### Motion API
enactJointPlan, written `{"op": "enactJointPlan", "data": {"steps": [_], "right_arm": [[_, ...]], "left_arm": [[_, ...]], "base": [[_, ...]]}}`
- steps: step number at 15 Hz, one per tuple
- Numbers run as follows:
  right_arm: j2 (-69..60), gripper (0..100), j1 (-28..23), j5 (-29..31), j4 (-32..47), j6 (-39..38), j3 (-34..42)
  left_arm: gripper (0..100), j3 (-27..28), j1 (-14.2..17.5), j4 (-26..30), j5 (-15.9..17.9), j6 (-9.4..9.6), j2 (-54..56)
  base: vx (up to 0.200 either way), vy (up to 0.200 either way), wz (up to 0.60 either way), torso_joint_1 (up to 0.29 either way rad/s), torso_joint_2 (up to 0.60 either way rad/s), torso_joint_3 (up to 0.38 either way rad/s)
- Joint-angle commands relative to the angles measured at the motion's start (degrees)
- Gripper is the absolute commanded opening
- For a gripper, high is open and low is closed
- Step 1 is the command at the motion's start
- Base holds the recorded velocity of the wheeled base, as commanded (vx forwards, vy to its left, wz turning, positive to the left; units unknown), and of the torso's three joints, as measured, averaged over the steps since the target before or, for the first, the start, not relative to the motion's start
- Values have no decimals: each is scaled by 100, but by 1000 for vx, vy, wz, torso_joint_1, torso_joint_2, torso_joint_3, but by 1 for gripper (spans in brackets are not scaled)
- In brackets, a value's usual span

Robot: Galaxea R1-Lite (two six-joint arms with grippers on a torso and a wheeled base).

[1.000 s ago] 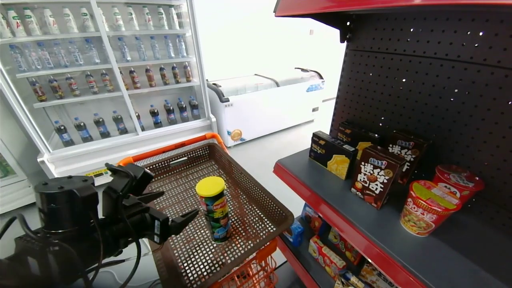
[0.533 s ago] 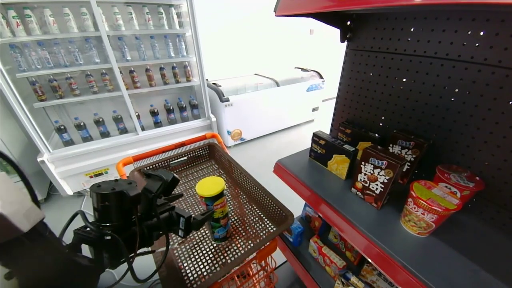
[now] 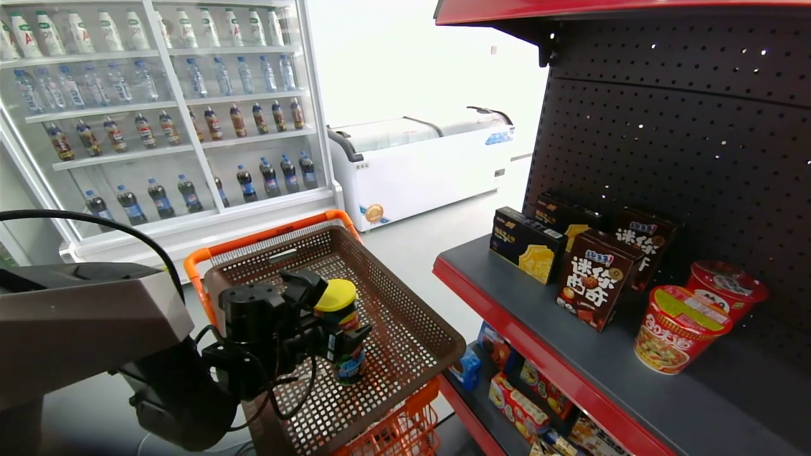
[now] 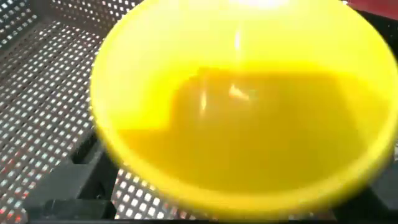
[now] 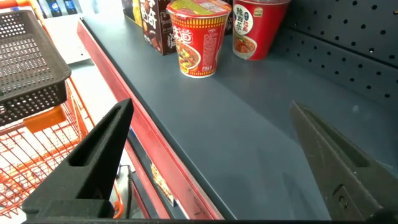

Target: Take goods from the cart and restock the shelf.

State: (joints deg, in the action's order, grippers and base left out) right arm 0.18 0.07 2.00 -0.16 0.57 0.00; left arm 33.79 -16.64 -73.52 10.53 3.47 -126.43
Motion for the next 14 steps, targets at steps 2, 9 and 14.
{"op": "enactJointPlan", "data": {"steps": [2,9,14], "right_arm": [[-1,100,1,2,-2,4,0],[-1,100,1,2,-2,4,0],[8,100,1,2,-2,4,0]], "left_arm": [[100,549,-94,48,10,30,-506],[0,883,-111,400,19,66,-681],[0,321,-120,409,-43,13,-40]], "base": [[0,0,0,0,0,0],[0,0,0,0,0,0],[0,0,0,0,0,0]]}}
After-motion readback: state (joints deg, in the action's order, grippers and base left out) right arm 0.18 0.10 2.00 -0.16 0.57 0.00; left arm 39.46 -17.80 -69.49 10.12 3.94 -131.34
